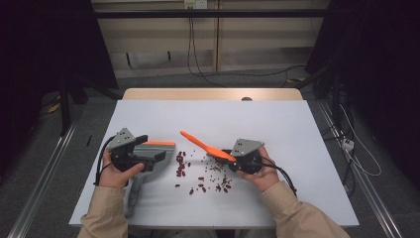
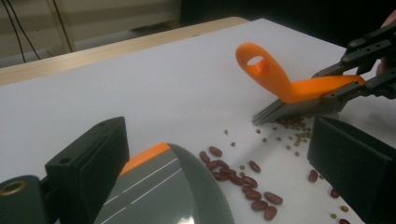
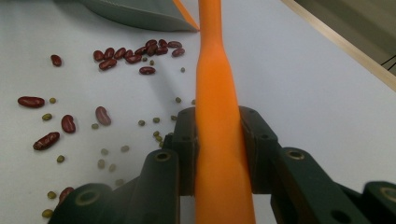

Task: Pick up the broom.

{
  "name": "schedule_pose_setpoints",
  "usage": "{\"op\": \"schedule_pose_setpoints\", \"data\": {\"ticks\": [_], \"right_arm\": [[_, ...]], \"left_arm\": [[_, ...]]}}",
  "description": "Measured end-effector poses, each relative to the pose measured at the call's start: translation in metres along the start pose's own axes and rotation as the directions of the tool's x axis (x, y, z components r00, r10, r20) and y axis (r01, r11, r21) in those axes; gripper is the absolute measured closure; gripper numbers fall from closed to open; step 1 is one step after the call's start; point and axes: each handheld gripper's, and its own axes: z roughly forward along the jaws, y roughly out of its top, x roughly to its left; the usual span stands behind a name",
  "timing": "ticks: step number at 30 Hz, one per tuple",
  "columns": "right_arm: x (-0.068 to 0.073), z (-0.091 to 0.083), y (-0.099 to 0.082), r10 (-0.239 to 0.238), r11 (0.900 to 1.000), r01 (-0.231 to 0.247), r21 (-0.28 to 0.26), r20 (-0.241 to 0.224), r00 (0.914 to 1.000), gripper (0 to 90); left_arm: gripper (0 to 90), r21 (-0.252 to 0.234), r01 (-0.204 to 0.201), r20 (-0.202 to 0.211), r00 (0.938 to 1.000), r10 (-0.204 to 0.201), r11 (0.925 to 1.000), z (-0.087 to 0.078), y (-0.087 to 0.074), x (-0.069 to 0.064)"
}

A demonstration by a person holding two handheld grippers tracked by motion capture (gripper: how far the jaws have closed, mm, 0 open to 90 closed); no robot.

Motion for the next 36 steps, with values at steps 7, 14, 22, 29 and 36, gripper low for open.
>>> {"op": "schedule_pose_setpoints", "data": {"ticks": [7, 14, 22, 29, 36], "right_arm": [[-0.01, -0.004, 0.003, 0.025, 0.9983, -0.026, -0.051, -0.01, 0.9996, 71.6], [-0.032, -0.002, 0.012, 0.068, 0.992, -0.069, -0.105, -0.019, 0.9975, 71.7], [-0.057, 0.024, 0.019, 0.087, 0.9881, -0.093, -0.122, -0.059, 0.9945, 71.7], [-0.063, 0.047, 0.029, 0.055, 0.9905, -0.068, -0.12, -0.109, 0.9925, 71.7], [-0.065, 0.07, 0.037, 0.034, 0.9904, -0.057, -0.126, -0.179, 0.9832, 71.7]], "left_arm": [[5.4, 0.005, -0.004, 0.001, 1.0, 0.004, 1.0, -0.001, -0.003, 0.0], [5.4, 0.004, 0.004, 0.002, 1.0, -0.004, 1.0, -0.001, -0.003, 0.001], [5.4, 0.007, 0.014, 0.0, 0.9999, -0.014, 0.9999, -0.001, -0.005, 0.002], [5.4, 0.002, 0.024, -0.015, 0.9996, -0.024, 0.9997, -0.004, -0.005, 0.004], [5.3, 0.01, 0.029, -0.023, 0.9993, -0.029, 0.9995, -0.005, -0.007, 0.005]]}}
